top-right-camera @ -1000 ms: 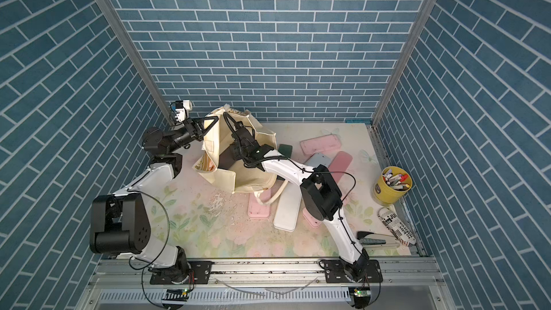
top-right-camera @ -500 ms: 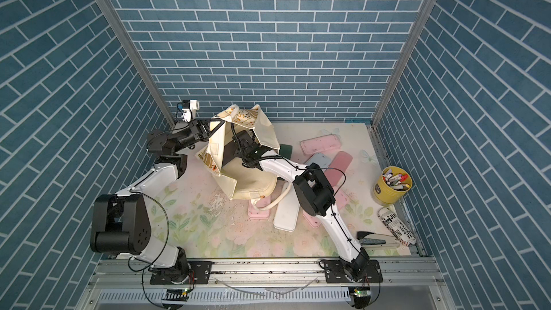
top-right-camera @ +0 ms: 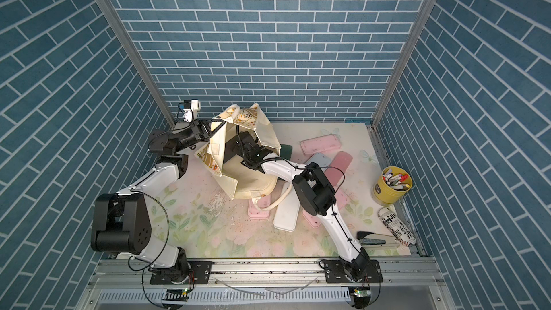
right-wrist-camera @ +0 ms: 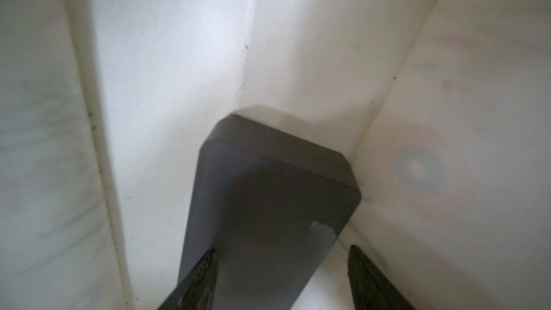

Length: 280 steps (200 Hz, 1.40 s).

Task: Take out the pencil case from the canvas bag
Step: Pick up the pencil case from the canvas bag.

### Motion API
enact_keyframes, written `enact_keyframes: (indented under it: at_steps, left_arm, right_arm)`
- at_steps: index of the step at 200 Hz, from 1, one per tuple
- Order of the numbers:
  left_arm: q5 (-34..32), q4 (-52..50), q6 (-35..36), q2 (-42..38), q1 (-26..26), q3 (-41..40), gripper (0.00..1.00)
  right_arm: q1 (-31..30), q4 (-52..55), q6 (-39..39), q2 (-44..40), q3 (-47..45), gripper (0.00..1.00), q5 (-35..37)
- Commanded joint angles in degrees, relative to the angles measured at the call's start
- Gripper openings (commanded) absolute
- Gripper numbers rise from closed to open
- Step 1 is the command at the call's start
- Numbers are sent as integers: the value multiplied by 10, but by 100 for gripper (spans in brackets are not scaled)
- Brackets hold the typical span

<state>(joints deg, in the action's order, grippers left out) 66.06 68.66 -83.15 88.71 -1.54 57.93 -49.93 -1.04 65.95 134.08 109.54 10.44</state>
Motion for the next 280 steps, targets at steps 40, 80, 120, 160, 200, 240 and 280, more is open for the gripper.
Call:
enact_keyframes:
  at_steps: [40,80,120,160,200,240,280]
  left_arm:
    - [-9,68,-3,-16,-8,15,4]
    - [-9,69,-4,-16,-9,15,4]
    - [-10,72,-6,-16,-10,15,4]
    - [-5,73,-12,-13,-10,17,4]
    - [-11,111,-42,-5,-10,20,4]
    - [-9,117,-47,-2,-10,21,4]
    - [-6,117,-49,-1,-10,21,4]
  right_arm:
    - [15,-44,60,15,12,68,-38]
    - [19,-95,74,17,-10,78,-64]
    - [23,-67,86,36,15,79,-68]
    - [26,-140,107,44,1,77,-99]
    - [27,-131,112,43,-3,79,-94]
    - [30,-75,130,60,18,75,-86]
    - [33,-98,139,69,22,66,-107]
